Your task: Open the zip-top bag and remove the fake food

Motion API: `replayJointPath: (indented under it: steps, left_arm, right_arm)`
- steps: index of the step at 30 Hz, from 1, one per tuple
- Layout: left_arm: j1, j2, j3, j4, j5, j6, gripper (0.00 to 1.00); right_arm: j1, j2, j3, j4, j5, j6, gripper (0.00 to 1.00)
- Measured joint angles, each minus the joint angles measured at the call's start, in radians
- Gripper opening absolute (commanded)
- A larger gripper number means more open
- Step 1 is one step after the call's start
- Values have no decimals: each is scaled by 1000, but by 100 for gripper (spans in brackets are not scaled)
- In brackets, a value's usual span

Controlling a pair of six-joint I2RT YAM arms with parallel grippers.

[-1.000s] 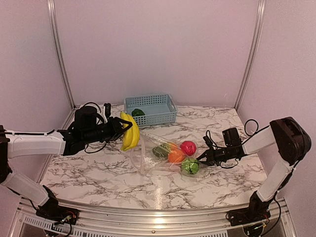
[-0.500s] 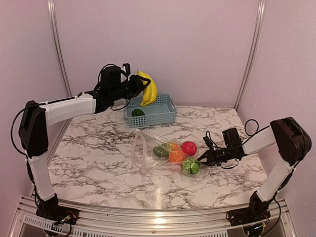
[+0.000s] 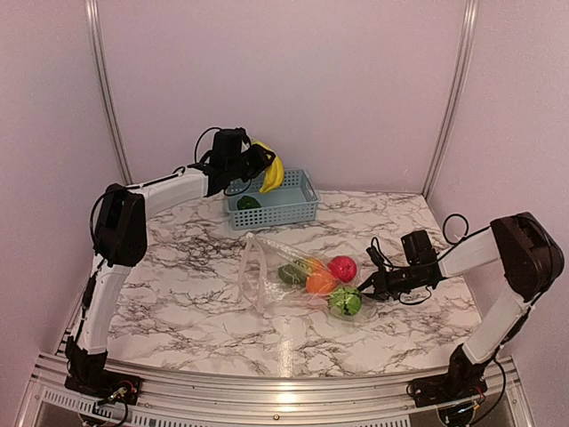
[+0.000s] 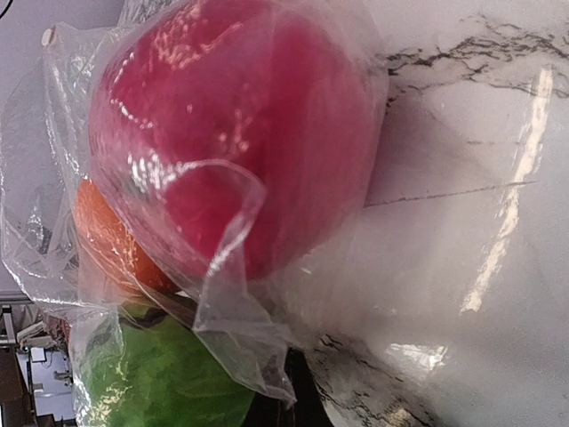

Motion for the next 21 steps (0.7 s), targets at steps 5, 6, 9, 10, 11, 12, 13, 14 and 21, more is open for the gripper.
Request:
replayJointPath:
  steps: [5,6,9,10,11,12,13,14,21]
  left_arm:
    - [15,162,185,-44,0,-40,30]
    - [17,176,194,-48,0,-48,32]
    - [26,202,196,-71,0,-77,50]
    - [28,207,196,-76,0,-78,55]
    - [30,208,196,-82,0,-88,58]
    - [32,209,196,-89,2,-102,62]
    - [34,209,196,-90,3,-98,65]
    - [36,209,196,-90,4,-104,68]
    - [45,193,185,-112,22,-96,72]
  right_arm:
    - [0,0,7,-20,3,-12,0]
    - [0,0,9,-24,2,-13,0]
    - [0,0,14,-33,2,-16,0]
    - [0,0,15,-36,2,-17,0]
    - [0,0,18,-40,2,-18,0]
    - [0,0,21,-42,2,-20,0]
    - [0,0,24,-45,2,-20,0]
    - [0,0,26,-45,2,-21,0]
    - [1,0,26,-43,2,-12,0]
